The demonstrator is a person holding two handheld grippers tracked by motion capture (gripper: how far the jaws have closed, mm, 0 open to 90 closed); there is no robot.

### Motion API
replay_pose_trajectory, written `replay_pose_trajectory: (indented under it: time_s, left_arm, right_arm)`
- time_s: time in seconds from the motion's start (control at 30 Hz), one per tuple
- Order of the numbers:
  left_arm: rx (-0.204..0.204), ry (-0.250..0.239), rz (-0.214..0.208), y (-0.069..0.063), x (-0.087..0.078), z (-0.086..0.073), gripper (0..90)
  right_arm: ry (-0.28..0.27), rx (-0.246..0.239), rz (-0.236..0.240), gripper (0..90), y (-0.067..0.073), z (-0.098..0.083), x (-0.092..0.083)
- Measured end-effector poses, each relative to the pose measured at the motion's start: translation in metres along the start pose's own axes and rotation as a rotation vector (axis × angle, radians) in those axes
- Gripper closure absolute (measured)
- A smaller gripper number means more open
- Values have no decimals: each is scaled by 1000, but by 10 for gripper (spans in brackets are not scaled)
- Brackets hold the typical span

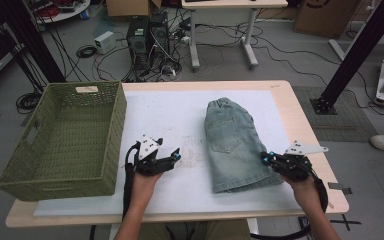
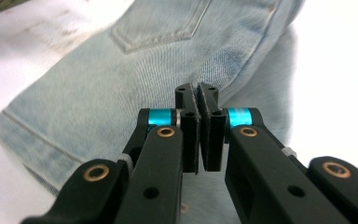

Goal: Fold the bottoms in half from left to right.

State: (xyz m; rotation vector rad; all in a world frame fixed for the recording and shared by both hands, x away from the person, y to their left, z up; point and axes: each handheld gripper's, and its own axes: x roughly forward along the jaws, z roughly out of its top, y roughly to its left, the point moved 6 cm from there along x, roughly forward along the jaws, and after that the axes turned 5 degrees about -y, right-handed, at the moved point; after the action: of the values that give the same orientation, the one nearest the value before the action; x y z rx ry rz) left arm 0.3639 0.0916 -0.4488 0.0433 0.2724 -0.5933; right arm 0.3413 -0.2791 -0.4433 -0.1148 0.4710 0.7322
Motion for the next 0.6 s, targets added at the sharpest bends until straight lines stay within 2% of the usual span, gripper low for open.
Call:
replay_pose_trajectory:
  time_s: [0.13, 0.23, 0.43, 0.5, 0.6]
  left_arm:
    - [-8, -4, 1, -1, 0, 0, 289]
    - [-5, -1, -1, -2, 0, -1, 289]
    - [-7, -1, -3, -3, 1, -2, 289]
    - [-10, -3, 0, -3, 1, -1, 289]
    - [-8, -1, 1, -2, 0, -2, 289]
  right_arm:
    - [7, -2, -47, 887, -11, 5, -16]
    - [26, -7, -74, 887, -16, 3, -22]
    - [140, -61, -134, 886, -22, -16, -12]
    - [172, -59, -142, 885, -24, -24, -7]
    - [190, -58, -150, 882, -27, -33, -2]
